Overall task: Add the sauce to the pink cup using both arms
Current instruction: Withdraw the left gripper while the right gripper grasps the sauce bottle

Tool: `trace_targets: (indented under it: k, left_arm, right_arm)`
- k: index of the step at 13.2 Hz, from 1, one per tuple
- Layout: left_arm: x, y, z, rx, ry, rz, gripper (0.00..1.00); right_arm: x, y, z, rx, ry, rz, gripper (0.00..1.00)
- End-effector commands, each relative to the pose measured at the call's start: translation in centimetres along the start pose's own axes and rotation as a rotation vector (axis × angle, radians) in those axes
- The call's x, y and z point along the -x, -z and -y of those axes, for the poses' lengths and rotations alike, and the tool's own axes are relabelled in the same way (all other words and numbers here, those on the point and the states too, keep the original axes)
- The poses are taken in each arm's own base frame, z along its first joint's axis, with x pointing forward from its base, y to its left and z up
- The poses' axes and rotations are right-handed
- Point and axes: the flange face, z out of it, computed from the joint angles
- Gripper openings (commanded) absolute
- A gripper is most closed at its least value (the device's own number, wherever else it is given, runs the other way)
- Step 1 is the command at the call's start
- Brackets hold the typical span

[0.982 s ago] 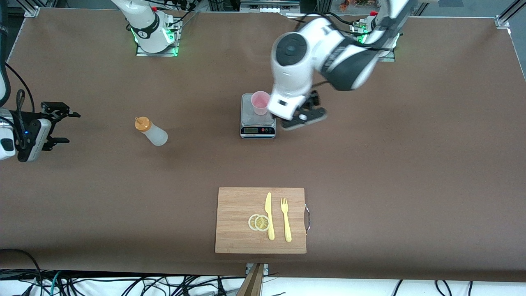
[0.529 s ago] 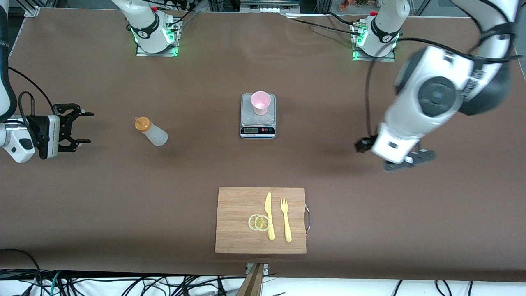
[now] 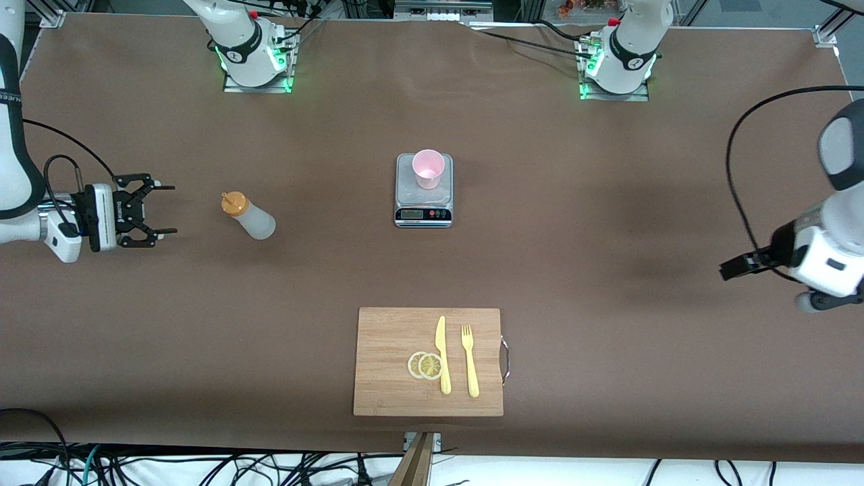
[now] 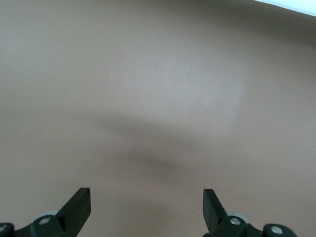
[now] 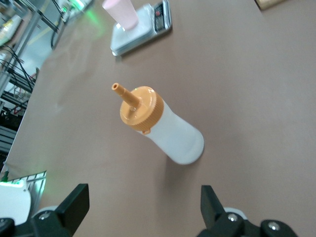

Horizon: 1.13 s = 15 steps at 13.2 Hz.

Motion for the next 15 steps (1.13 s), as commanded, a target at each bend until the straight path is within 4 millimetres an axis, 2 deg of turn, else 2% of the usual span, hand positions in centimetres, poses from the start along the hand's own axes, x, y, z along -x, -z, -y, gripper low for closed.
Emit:
trace_targets:
  k: [1,3,4,6,8,10,11,12,14,15]
  left_arm:
    - [1.0,2.2,1.3,0.007,-0.049,-0.023,1.00]
    - [2.4,3.8,2.8,0.024,-0.067,-0.028,1.00]
    - [3.4,4.6,2.8,0.021,-0.092,-0.032,1.00]
    - [6.3,6.5,3.5,0.030,-0.110,-0.038,1.00]
    - [9.3,9.1,4.3,0.033,-0.136,-0.031,1.00]
    - [10.9,9.9,4.0,0.024,-0.158,0.058,1.00]
    - [11.8,12.0,4.7,0.027,-0.183,0.053,1.00]
    - [12.5,13.0,5.6,0.033,-0.221,0.059,1.00]
    - [12.7,14.0,6.6,0.076,-0.268,0.061,1.00]
    - [12.6,14.9,6.4,0.075,-0.271,0.042,1.00]
  right_arm:
    - [2.9,-1.1,0.2,0.023,0.085,-0.109,1.00]
    - [4.8,-2.7,-0.7,0.035,0.158,-0.181,1.00]
    - [5.8,-3.9,-1.2,0.044,0.216,-0.232,1.00]
    - [7.9,-6.8,-2.0,0.062,0.312,-0.347,1.00]
    - [9.0,-9.0,-2.2,0.067,0.352,-0.411,1.00]
    - [9.1,-10.6,-1.7,0.056,0.367,-0.466,0.99]
    - [8.9,-10.9,-1.6,0.053,0.379,-0.475,1.00]
    - [8.4,-11.1,-1.7,0.058,0.394,-0.498,0.99]
    - [7.8,-12.4,-1.6,0.066,0.404,-0.539,0.99]
    - [7.0,-12.9,-1.7,0.060,0.416,-0.541,1.00]
